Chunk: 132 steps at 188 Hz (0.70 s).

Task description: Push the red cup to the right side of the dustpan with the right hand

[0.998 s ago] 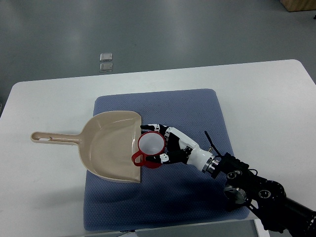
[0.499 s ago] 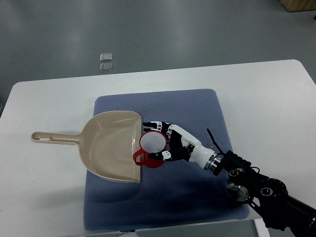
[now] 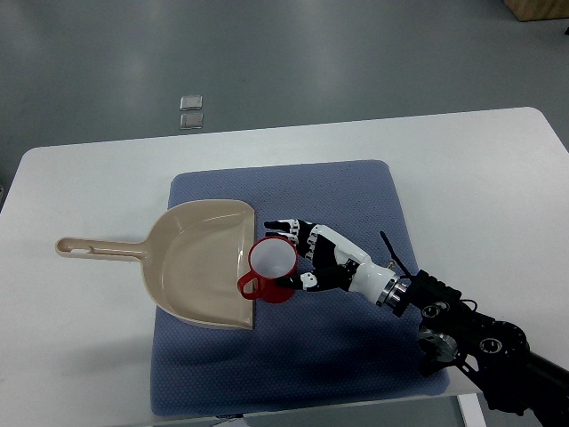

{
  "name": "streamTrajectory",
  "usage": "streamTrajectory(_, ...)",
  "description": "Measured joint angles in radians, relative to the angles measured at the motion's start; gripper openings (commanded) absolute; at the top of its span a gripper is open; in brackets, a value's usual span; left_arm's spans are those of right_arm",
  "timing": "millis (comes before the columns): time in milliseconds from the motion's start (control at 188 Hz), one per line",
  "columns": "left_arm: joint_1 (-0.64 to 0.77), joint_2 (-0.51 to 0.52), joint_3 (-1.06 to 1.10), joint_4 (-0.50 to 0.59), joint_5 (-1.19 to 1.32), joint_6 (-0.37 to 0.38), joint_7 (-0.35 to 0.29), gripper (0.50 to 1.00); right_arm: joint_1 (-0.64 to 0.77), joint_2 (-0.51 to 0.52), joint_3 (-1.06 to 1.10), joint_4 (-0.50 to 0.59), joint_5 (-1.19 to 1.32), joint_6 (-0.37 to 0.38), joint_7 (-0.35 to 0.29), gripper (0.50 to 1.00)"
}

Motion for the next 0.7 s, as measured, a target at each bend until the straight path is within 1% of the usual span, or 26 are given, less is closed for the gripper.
streamTrajectory(536, 0.000, 0.000, 0.000, 0.000, 0.000, 0.000, 0.000, 1.000, -0.013, -0.074, 0.002, 0.022, 0.000, 0.017, 0.000, 0.932)
streamTrajectory(701, 0.000, 0.000, 0.000, 0.000, 0.000, 0.000, 0.000, 1.000, -0.009, -0.114, 0.057, 0.023, 0.002, 0.036, 0.000, 0.932)
